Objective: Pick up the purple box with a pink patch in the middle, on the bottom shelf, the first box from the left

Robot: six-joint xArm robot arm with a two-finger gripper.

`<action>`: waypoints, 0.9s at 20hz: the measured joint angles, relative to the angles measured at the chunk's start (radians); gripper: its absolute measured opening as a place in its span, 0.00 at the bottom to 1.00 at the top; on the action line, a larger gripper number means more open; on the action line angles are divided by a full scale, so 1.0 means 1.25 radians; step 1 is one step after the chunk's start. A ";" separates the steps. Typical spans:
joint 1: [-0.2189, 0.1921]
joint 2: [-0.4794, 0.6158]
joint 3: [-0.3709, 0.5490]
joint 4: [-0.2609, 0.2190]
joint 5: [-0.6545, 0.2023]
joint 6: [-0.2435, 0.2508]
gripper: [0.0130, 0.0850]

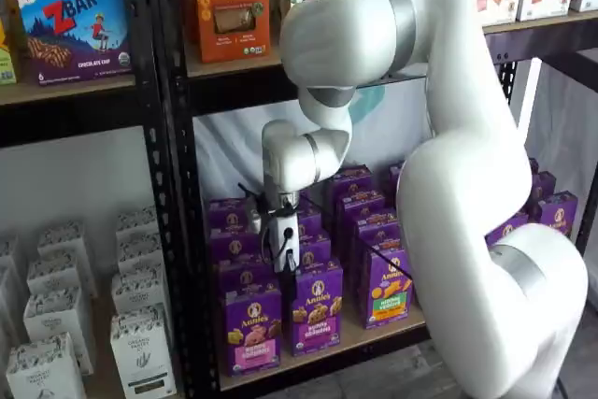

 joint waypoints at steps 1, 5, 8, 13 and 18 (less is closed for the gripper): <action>0.000 -0.001 0.006 0.012 -0.014 -0.011 1.00; 0.003 -0.007 0.021 0.068 -0.066 -0.058 1.00; 0.006 -0.005 0.016 0.069 -0.067 -0.057 1.00; 0.015 0.009 0.001 0.074 -0.081 -0.053 1.00; 0.025 0.041 -0.038 0.072 -0.068 -0.040 1.00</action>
